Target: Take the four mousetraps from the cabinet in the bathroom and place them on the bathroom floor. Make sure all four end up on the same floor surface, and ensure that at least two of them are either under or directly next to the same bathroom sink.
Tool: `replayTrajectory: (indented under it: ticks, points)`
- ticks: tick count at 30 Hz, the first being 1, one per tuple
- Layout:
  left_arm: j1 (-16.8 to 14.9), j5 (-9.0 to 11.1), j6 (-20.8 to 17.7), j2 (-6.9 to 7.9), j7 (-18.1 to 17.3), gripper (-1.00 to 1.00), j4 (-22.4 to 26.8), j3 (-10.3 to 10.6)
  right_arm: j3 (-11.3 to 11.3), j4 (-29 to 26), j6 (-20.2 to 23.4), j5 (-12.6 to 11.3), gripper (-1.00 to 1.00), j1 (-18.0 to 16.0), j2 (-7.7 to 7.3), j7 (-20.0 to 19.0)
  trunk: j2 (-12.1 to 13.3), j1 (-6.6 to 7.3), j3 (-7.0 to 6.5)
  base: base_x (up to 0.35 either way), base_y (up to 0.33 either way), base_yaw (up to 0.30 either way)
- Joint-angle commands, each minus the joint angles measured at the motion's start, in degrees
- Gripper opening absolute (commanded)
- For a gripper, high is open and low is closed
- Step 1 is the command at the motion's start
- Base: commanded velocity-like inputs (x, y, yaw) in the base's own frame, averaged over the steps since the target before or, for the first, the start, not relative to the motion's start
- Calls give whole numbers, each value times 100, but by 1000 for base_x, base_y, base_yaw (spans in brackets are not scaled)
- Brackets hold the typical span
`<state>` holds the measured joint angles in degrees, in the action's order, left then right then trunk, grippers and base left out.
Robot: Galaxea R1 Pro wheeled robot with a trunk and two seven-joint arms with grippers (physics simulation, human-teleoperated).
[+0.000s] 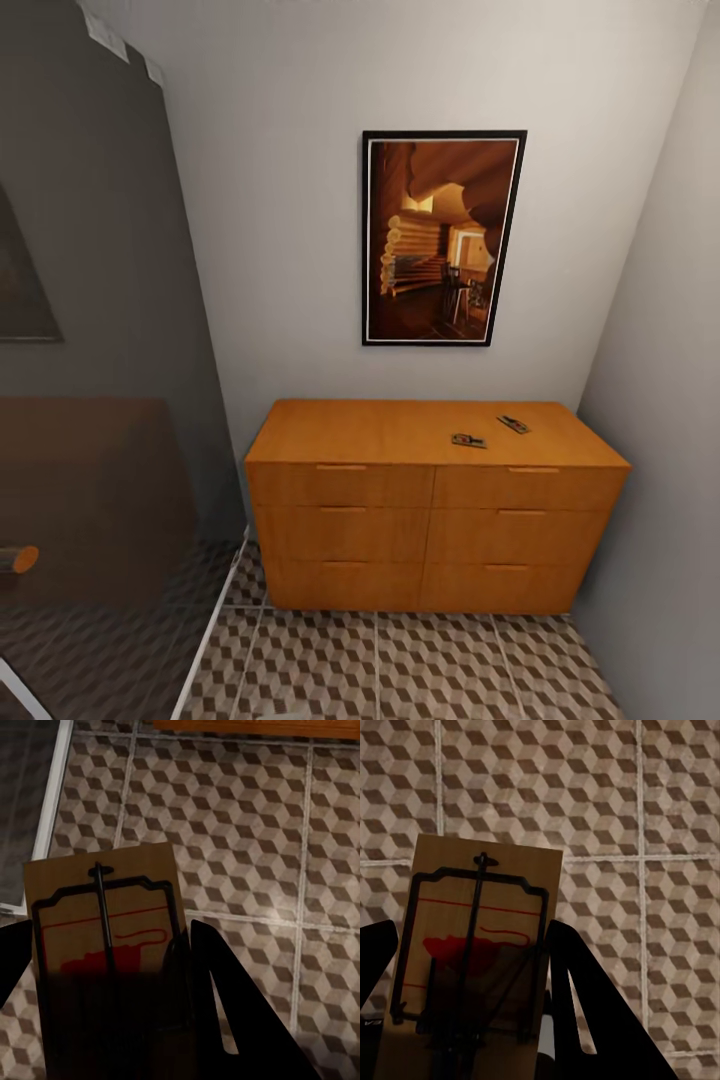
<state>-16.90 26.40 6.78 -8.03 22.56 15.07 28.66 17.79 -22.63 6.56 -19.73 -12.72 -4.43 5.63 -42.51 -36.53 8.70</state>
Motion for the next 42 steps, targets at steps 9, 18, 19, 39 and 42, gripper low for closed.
replayTrajectory:
  ticks: [9, 18, 19, 39, 42]
  points:
    - [-3, 34, 94, 26, 26, -100, -32, 46, 49, 7, 21, -67, -100, -2, 6, 50, 355, 197, -153, 0, 0, 0]
    - [126, 12, 160, 29, -161, -100, -39, 59, 49, 20, 21, -72, -100, -2, 35, 51, 716, 395, -315, 0, 0, 0]
    - [133, 11, 161, 29, -167, -100, -39, 59, 49, 31, 19, -72, -100, -2, 36, 52, 756, 417, -333, 0, 0, 0]
    - [260, -88, 426, 32, -334, -100, -39, 68, 36, 371, -172, -59, -100, -2, 71, 52, 997, 548, -440, -16, 0, 0]
    - [274, -247, 443, 30, -338, -100, -39, 69, 38, 375, -172, -61, -100, -2, 73, 52, 997, 548, -440, -239, 0, 77]
